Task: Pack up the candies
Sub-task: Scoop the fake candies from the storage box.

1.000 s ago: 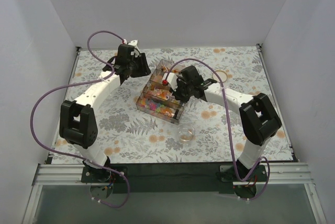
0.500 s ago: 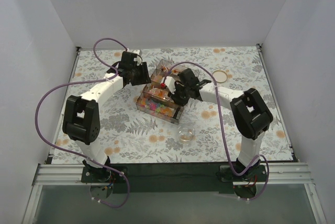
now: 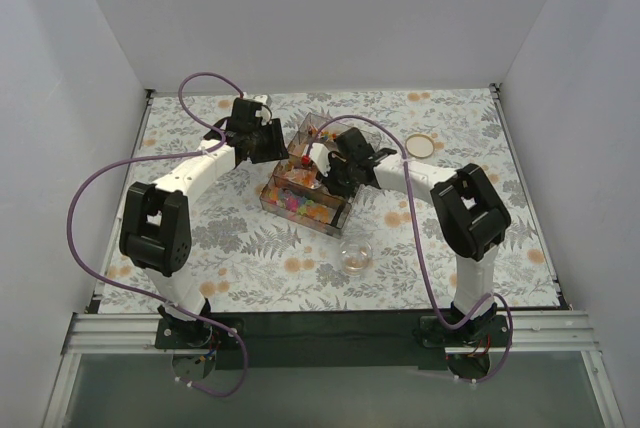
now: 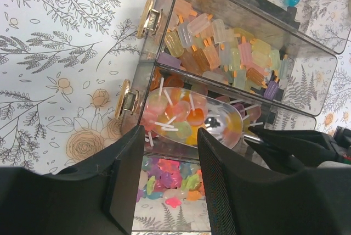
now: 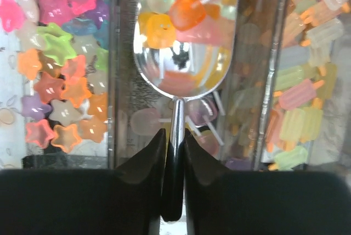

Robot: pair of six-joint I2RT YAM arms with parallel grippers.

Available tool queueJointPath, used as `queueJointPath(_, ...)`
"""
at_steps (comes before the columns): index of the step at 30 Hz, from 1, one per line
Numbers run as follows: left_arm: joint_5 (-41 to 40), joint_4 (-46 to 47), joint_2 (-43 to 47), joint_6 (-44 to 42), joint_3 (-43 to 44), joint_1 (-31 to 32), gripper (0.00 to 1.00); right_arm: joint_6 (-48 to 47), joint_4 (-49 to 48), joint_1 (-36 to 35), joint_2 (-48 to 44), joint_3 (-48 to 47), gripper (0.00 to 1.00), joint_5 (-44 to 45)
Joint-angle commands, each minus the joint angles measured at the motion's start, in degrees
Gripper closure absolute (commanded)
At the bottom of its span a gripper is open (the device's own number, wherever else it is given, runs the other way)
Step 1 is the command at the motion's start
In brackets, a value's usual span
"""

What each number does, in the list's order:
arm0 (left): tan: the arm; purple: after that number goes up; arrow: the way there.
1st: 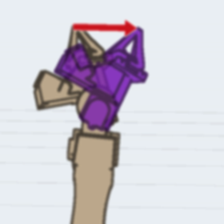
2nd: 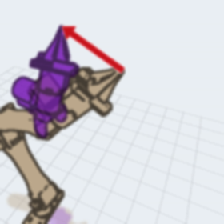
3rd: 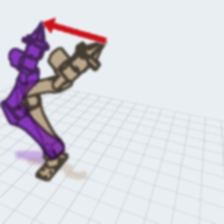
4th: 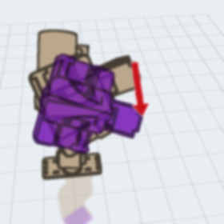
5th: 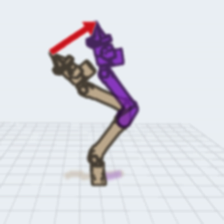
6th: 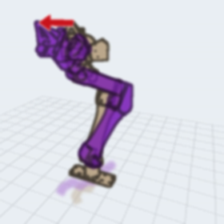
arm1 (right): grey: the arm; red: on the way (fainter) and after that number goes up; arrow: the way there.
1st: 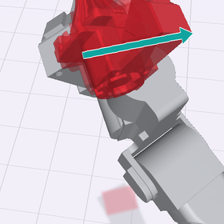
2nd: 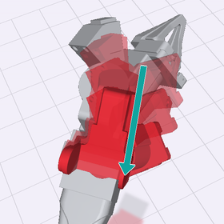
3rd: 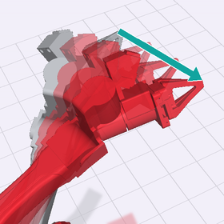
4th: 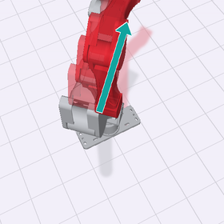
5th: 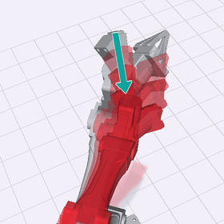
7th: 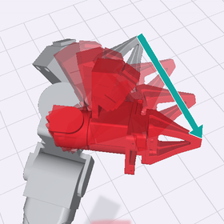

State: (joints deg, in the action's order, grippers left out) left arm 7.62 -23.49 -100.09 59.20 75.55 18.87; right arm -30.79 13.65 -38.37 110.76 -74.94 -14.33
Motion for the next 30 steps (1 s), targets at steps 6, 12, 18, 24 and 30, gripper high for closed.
queueJointPath(6, 0.2, 0.4, 1.2, -1.1, 0.7, -0.2, 0.59, -1.2, 1.3, -0.4, 0.2, -3.7, 0.99, -1.2)
queueJointPath(12, -0.1, -0.2, 3.3, -1.2, 0.7, -0.2, 0.59, -0.8, 1.3, -0.5, -3.4, -1.7, 0.99, -0.7)
queueJointPath(18, -1.2, -1.3, 6.0, -0.6, 0.6, -0.2, 0.59, -0.7, 1.2, -0.4, -7.2, 2.2, 0.99, 1.9)
queueJointPath(24, -1.6, -2.5, 9.4, -0.3, -0.4, -0.2, 0.59, 1.1, -1.5, 0.3, -10.4, 6.9, 0.99, 1.9)
queueJointPath(30, -0.6, -3.4, 13.7, 0.7, -3.7, 0.5, 0.59, 2.8, -4.8, 1.1, -14.2, 10.1, 0.99, 1.9)
